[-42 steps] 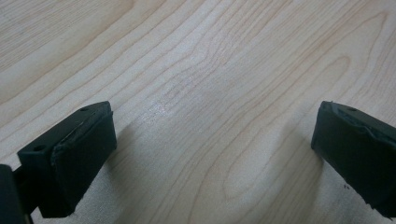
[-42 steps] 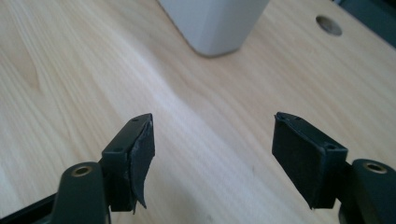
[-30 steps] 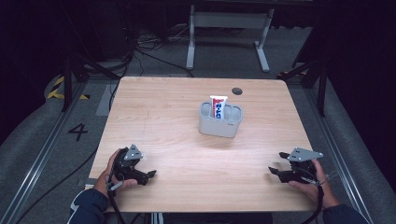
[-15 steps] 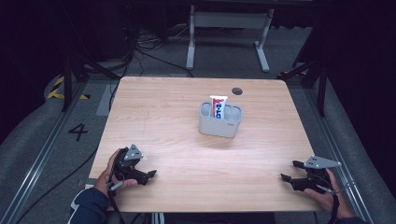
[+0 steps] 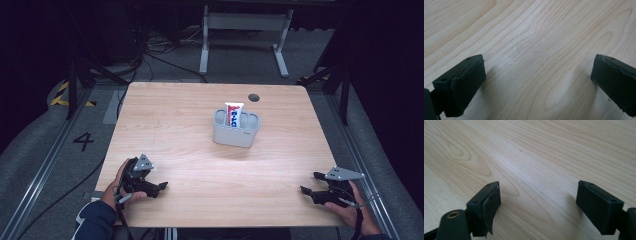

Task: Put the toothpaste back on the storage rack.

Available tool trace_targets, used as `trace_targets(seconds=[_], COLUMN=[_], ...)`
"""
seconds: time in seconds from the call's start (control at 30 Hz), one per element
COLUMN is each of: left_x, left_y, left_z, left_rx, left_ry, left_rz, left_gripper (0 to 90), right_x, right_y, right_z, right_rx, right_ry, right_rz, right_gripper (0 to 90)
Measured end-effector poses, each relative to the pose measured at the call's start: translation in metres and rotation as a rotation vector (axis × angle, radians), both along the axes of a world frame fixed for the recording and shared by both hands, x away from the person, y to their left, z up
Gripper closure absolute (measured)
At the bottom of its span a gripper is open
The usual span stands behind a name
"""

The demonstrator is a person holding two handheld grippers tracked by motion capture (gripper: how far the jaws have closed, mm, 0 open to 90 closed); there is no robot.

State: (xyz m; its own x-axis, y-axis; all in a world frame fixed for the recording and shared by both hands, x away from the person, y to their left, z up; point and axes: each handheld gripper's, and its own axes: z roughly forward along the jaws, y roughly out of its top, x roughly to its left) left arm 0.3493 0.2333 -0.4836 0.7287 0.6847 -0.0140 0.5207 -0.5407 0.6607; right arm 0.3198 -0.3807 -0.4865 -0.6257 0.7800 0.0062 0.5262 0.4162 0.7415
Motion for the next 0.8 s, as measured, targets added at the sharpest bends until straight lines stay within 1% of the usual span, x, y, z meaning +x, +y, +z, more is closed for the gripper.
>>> trace_targets(seconds=[0.1,0.2,0.3,0.47,0.57,0.63,0.8], left_x=[0.0000,0.0000,-0.0001,-0.0006,-0.0007,-0.0012,-0.0003], left_y=[0.0000,0.0000,0.0001,0.0005,0.0006,0.0003,0.0011], left_z=[0.0000,0.0000,0.0000,0.0003,0.0005,0.0002,0.0002], left_rx=[0.000,0.000,0.000,0.005,0.006,0.001,0.005], left_ry=[0.000,0.000,-0.001,-0.002,0.001,0.003,-0.006], left_rz=[0.000,0.000,0.004,0.018,0.021,0.027,0.044], left_gripper=[0.2,0.2,0.2,0.2,0.2,0.4,0.5], right_x=[0.0001,0.0006,0.0017,0.0027,0.0014,0.0015,0.0021], right_y=[0.0001,0.0003,0.0003,0.0009,0.0013,0.0012,0.0009], right_z=[0.0001,-0.0003,-0.0004,-0.0003,-0.0001,-0.0002,-0.0002], right_rx=[0.001,-0.006,-0.005,-0.006,-0.007,-0.005,-0.002], right_ry=[0.003,0.002,0.003,0.006,-0.002,-0.001,0.003], right_rz=[-0.004,-0.016,-0.015,-0.013,-0.006,-0.003,-0.002], right_gripper=[18.6,15.5,15.0,15.0,16.9,16.9,16.6])
